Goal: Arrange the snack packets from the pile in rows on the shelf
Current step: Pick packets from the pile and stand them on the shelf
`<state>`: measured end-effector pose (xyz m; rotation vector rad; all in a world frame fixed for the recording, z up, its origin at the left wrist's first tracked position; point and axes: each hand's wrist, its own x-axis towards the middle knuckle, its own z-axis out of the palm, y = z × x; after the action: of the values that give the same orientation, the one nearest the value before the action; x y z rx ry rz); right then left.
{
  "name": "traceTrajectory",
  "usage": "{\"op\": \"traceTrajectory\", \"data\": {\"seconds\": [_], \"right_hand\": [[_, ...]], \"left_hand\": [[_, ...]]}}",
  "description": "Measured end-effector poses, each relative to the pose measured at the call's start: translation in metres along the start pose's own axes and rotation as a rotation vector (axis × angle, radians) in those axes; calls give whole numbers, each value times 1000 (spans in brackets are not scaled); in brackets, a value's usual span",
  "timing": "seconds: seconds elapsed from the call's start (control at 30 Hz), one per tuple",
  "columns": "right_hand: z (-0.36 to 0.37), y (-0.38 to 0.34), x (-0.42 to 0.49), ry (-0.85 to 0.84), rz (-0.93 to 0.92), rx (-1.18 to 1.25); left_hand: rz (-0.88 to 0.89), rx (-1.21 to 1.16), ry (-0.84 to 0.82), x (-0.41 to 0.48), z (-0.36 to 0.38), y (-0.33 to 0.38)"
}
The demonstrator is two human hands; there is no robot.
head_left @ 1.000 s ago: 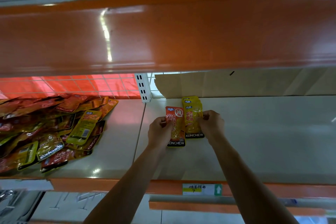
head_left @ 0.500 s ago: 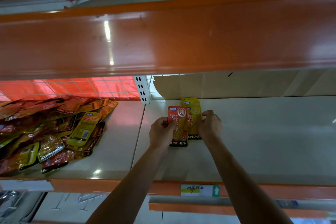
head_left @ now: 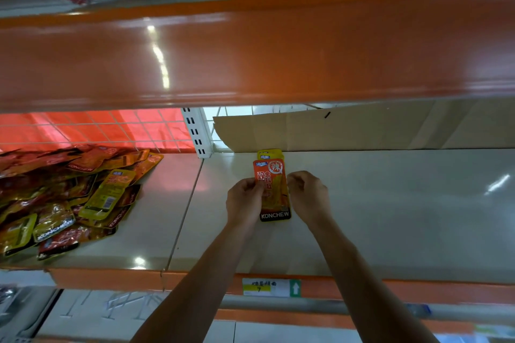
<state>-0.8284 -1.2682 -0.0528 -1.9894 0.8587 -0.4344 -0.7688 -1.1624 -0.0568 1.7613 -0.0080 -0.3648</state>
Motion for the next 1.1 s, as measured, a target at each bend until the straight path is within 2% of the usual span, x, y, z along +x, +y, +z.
{"op": "traceTrajectory", "data": {"seconds": [0.23,0.4,0.6,0.77,0.97,1.1], "right_hand": [[-26,13,-10,-36,-7,138],[-42,23,-25,-27,38,246],[-67,35,-54,79,82,267],[-96,59,-74,115,105,297],[-142,92,-85,186,156,302],[-180,115,-77,253,153,282]], "left_hand": [[14,-108,-19,-26,24,1],[110,14,-67,-45,28,0],[427,397,-86,-78,30,-4],[675,611,-120,-110,52,-14],[876,813,-162,-142,94,-16],[964,804,-186,-157,136,-12]]}}
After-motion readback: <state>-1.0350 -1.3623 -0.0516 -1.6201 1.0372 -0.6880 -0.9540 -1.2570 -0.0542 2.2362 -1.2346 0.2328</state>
